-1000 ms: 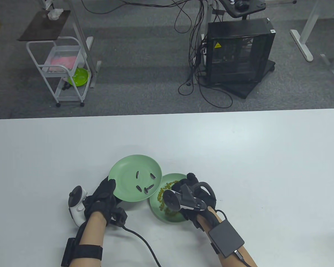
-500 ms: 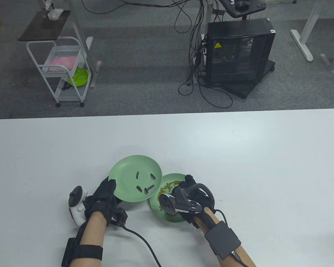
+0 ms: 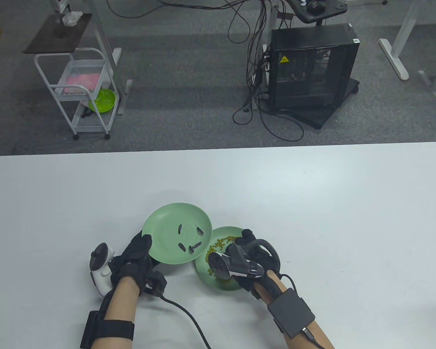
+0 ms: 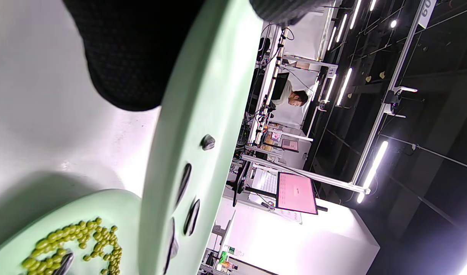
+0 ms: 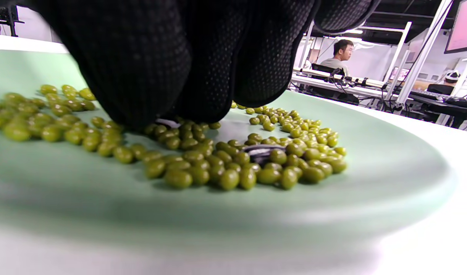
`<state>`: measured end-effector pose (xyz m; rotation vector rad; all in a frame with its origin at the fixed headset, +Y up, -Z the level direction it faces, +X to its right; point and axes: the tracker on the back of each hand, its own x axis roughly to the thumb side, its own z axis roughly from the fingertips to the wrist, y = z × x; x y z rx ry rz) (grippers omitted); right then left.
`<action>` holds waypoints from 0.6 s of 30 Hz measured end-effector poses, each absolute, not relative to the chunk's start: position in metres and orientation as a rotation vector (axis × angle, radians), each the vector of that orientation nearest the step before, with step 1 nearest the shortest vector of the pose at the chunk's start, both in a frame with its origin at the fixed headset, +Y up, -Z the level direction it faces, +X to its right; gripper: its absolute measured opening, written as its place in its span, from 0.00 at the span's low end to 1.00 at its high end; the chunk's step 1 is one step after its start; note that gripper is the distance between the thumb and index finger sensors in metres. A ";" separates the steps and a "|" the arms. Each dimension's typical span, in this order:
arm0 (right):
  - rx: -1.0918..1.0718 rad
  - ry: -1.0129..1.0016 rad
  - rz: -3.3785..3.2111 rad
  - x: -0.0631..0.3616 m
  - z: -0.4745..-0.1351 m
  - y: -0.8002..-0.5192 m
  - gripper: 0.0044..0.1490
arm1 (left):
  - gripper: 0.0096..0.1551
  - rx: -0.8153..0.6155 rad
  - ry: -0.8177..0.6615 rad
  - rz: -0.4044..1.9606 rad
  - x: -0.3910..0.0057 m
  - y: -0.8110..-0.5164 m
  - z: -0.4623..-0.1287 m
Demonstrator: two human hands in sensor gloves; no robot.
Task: Pick sunflower seeds with hand pinch into plate
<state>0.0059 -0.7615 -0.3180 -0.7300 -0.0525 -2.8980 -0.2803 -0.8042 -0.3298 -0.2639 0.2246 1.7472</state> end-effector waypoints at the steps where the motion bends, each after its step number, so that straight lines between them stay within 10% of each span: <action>1: -0.730 -0.052 -2.897 0.006 -0.318 -0.761 0.23 | 0.39 -0.264 0.224 1.747 -0.280 -0.804 -0.330; 18: -0.743 -0.048 -2.855 0.002 -0.316 -0.762 0.23 | 0.39 -0.266 0.224 1.745 -0.279 -0.804 -0.330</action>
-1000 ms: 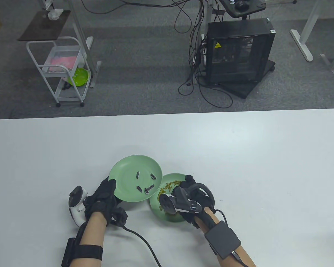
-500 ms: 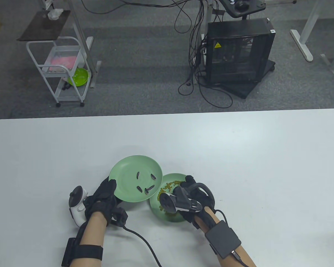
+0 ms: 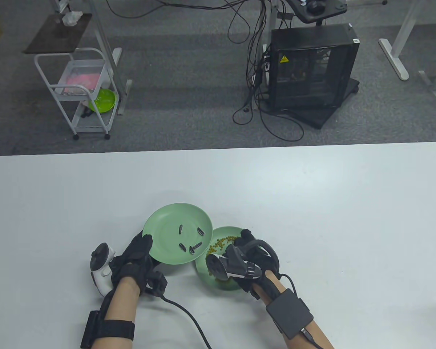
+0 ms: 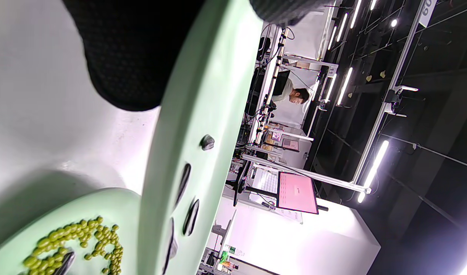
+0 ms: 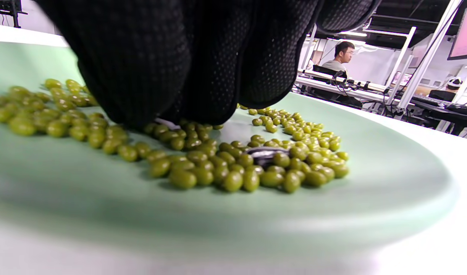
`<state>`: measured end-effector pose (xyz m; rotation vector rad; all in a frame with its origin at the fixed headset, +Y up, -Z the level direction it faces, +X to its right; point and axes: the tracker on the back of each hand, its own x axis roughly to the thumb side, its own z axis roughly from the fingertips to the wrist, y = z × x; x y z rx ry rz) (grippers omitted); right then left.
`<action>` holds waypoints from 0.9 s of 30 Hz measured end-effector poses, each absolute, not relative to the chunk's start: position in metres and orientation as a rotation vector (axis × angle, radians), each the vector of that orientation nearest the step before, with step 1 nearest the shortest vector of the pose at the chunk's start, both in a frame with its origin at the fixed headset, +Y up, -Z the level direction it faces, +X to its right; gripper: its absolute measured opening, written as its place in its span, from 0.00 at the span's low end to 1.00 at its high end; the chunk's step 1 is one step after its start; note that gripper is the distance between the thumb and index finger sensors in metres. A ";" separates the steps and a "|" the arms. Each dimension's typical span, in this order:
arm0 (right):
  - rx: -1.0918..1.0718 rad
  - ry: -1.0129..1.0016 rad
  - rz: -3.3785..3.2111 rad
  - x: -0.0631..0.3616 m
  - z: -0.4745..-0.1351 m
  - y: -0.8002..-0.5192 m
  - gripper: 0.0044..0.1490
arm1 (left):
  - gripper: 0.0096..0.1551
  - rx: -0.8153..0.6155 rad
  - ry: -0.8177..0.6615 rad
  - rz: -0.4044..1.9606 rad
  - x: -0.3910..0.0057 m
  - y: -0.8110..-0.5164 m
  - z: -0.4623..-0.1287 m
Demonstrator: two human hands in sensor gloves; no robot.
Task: Pick sunflower seeds with hand pinch into plate
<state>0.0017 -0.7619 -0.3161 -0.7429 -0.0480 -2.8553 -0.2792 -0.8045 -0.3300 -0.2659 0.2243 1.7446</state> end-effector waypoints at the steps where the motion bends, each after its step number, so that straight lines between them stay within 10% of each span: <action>1: -0.747 -0.043 -2.848 0.001 -0.316 -0.762 0.23 | 0.39 -0.267 0.224 1.745 -0.279 -0.804 -0.330; 27: -0.699 -0.046 -2.785 -0.007 -0.314 -0.764 0.24 | 0.40 -0.271 0.223 1.745 -0.278 -0.805 -0.330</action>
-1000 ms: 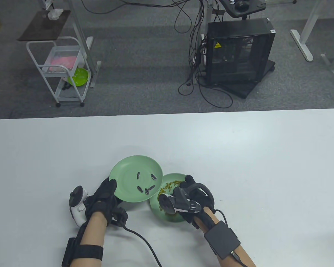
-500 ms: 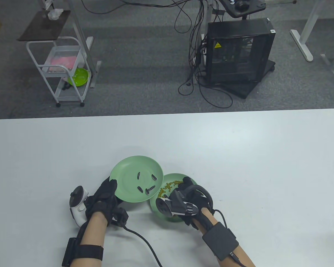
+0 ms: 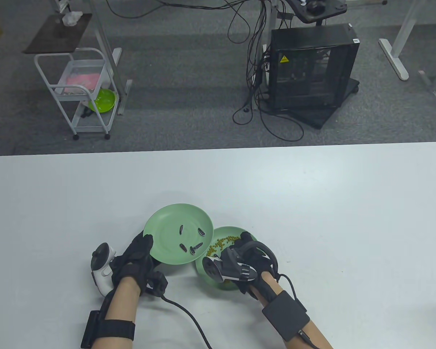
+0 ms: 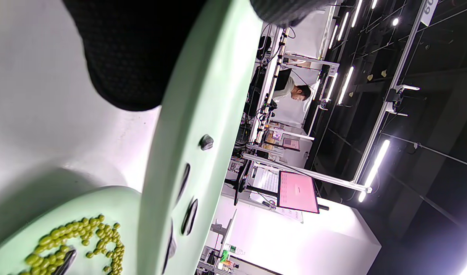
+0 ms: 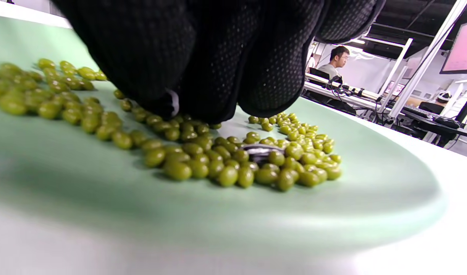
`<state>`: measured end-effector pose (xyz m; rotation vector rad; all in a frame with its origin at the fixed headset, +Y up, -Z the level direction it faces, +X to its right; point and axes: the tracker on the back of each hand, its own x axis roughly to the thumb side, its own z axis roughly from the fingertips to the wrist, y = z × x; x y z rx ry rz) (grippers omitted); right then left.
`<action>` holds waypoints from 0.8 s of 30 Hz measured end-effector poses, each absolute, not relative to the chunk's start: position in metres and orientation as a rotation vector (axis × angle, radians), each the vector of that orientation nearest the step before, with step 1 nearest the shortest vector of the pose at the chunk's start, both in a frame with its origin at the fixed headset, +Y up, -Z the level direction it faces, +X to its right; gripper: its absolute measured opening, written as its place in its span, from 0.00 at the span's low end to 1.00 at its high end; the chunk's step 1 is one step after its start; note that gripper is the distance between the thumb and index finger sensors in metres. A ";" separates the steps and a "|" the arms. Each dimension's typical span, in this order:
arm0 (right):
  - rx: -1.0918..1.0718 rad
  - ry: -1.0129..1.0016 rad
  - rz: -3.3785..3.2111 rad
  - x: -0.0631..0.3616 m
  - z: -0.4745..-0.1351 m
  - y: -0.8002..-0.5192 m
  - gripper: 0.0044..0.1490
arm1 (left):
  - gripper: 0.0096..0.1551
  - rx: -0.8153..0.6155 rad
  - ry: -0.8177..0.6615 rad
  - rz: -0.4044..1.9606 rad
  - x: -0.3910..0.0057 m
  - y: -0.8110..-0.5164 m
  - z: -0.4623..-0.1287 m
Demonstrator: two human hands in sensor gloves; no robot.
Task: Pick sunflower seeds with hand pinch into plate
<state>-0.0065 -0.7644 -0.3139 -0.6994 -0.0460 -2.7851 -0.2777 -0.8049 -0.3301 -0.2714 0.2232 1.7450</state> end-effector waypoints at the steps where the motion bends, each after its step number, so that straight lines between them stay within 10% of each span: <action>1: -0.700 -0.043 -2.784 -0.007 -0.314 -0.764 0.24 | 0.40 -0.271 0.224 1.745 -0.278 -0.805 -0.330; 24: -0.732 -0.010 -2.865 -0.003 -0.315 -0.757 0.23 | 0.39 -0.272 0.220 1.747 -0.278 -0.805 -0.330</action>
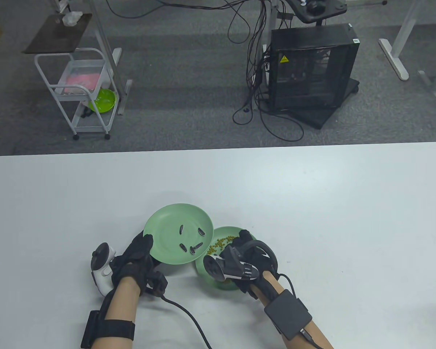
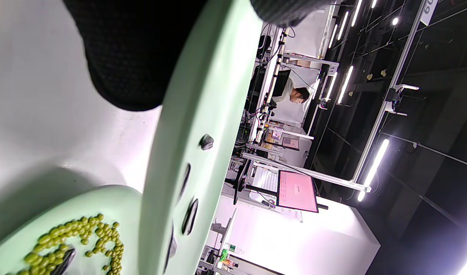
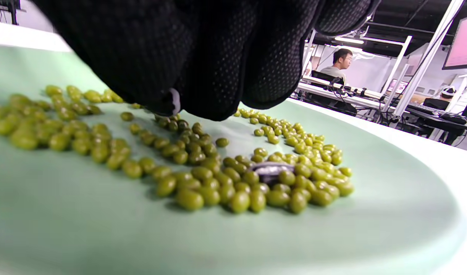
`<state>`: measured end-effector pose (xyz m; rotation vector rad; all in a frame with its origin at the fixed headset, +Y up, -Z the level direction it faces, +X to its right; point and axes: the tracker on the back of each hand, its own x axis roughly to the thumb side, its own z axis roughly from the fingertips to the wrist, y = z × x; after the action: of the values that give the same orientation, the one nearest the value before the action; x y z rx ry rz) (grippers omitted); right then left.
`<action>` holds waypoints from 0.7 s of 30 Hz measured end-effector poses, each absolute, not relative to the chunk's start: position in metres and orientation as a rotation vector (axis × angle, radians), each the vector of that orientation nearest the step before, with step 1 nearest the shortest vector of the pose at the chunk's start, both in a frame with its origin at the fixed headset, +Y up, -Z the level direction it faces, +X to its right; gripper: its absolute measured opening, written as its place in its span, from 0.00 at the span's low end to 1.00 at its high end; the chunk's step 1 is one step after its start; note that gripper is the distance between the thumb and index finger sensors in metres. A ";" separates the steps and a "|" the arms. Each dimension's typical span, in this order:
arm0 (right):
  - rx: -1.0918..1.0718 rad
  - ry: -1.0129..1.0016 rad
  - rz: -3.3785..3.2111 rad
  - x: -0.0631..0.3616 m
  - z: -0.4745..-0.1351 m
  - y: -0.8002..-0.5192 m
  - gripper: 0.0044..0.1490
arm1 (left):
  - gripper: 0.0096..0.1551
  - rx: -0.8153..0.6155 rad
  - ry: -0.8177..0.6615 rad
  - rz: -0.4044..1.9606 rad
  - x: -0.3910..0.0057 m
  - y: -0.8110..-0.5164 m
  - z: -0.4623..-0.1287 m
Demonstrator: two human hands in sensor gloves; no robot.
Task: Pick sunflower seeds with hand pinch into plate
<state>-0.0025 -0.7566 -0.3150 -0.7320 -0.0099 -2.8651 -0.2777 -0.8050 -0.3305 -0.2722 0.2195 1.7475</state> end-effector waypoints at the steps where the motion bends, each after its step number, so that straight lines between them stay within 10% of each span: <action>1: -0.732 -0.010 -2.872 -0.002 -0.315 -0.756 0.23 | 0.40 -0.272 0.219 1.747 -0.278 -0.805 -0.331; 21: -0.714 0.101 -3.033 0.015 -0.317 -0.729 0.23 | 0.39 -0.277 0.226 1.743 -0.277 -0.806 -0.330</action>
<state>0.0151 -0.7288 -0.3171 -0.7140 0.1014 -3.0325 -0.2774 -0.8057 -0.3302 -0.2773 0.2261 1.7430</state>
